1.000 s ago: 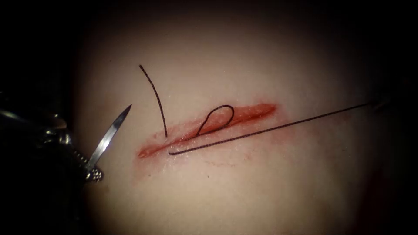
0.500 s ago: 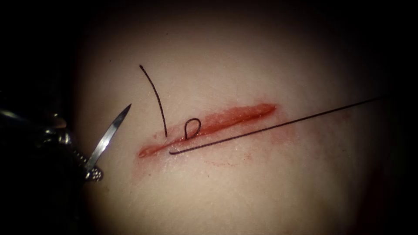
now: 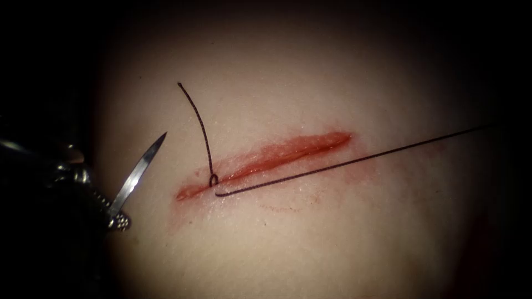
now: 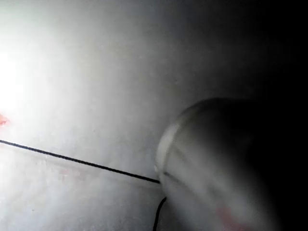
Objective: Wound Closure
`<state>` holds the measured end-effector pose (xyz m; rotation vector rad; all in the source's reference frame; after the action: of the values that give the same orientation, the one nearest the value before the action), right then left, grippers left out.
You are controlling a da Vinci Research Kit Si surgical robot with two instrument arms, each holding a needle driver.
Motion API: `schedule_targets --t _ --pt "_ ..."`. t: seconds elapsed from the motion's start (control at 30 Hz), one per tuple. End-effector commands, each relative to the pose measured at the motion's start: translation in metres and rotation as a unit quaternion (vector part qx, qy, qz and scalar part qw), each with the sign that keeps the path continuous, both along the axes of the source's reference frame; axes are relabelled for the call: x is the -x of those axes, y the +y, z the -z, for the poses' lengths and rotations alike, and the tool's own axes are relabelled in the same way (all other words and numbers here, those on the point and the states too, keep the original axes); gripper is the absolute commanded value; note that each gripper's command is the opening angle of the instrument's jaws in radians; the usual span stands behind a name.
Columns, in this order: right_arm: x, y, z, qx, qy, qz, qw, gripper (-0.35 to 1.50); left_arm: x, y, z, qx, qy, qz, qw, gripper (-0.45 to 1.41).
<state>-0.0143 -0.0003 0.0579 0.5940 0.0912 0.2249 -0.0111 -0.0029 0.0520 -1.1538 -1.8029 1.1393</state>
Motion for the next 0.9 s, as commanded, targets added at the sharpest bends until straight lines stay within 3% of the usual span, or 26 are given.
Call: schedule_targets --t 0.03,0.43,0.9 --pt "-0.0007 0.0004 -0.0001 -0.001 -0.001 -0.002 1.0 -0.35 0.0005 -0.0002 -0.0005 0.0 0.0 0.0 1.0 -0.45" --pt "0.0028 0.0013 0.0005 0.007 -0.021 -0.019 1.0 -0.35 0.0005 -0.0002 -0.0005 0.0 0.0 0.0 1.0 -0.45" --pt "0.0039 0.0019 0.0015 0.01 -0.022 -0.035 0.999 -0.35 0.0005 -0.0002 -0.0005 0.001 0.001 -0.001 1.0 -0.45"
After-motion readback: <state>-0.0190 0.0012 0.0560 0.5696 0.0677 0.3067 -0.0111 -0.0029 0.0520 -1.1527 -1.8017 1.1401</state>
